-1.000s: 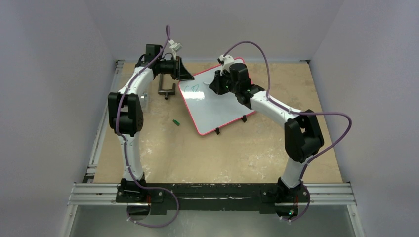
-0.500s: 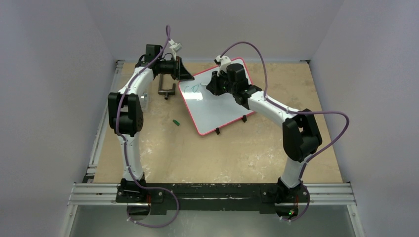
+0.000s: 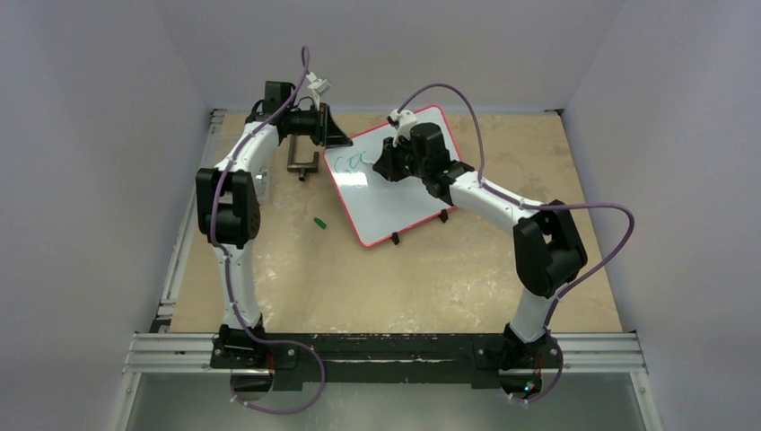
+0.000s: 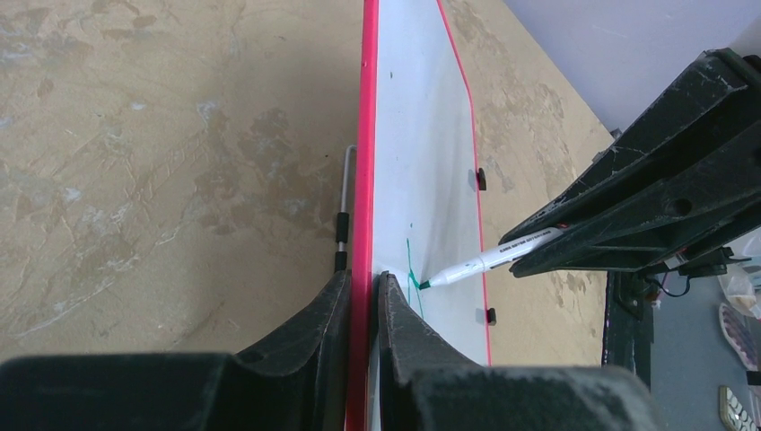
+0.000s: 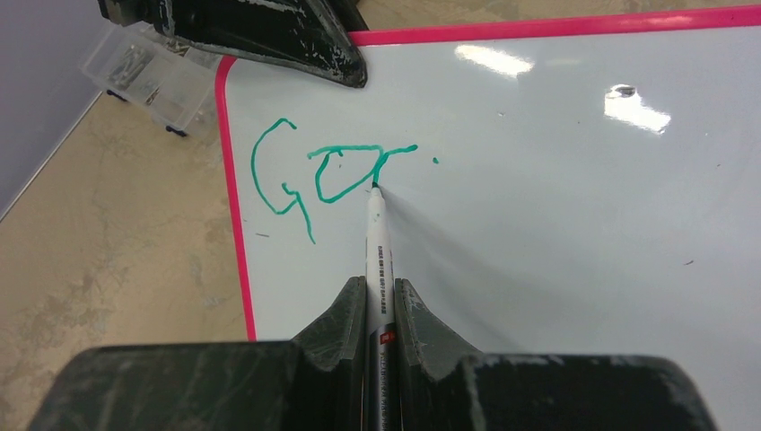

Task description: Write a sentence on the whiteboard

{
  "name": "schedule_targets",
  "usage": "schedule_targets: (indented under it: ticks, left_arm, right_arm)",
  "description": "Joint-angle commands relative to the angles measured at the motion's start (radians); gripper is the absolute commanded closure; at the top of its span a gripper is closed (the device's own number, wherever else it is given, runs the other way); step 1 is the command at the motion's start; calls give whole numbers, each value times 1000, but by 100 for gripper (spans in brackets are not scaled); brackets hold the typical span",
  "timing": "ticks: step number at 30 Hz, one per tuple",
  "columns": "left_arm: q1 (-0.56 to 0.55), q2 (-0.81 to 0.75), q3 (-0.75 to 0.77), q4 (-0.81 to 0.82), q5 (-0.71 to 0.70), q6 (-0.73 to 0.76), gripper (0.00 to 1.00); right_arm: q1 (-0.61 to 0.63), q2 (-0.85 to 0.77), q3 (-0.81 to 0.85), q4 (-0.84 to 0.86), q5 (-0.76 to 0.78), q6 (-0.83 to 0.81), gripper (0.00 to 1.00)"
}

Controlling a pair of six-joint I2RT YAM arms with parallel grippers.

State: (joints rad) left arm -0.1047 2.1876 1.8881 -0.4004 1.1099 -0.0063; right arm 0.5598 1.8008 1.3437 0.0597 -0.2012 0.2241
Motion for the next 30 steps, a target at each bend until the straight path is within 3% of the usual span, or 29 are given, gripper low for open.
schedule_targets:
  ticks: [1, 14, 30]
  left_arm:
    - [-16, -49, -16, 3, 2, 49, 100]
    - [-17, -55, -21, 5, 1, 51, 100]
    - [-16, -56, -26, 11, 5, 49, 100]
  right_arm:
    - [4, -36, -42, -28, 33, -5, 100]
    - [2, -44, 9, -79, 149, 2, 100]
    - [1, 22, 127, -116, 154, 9, 100]
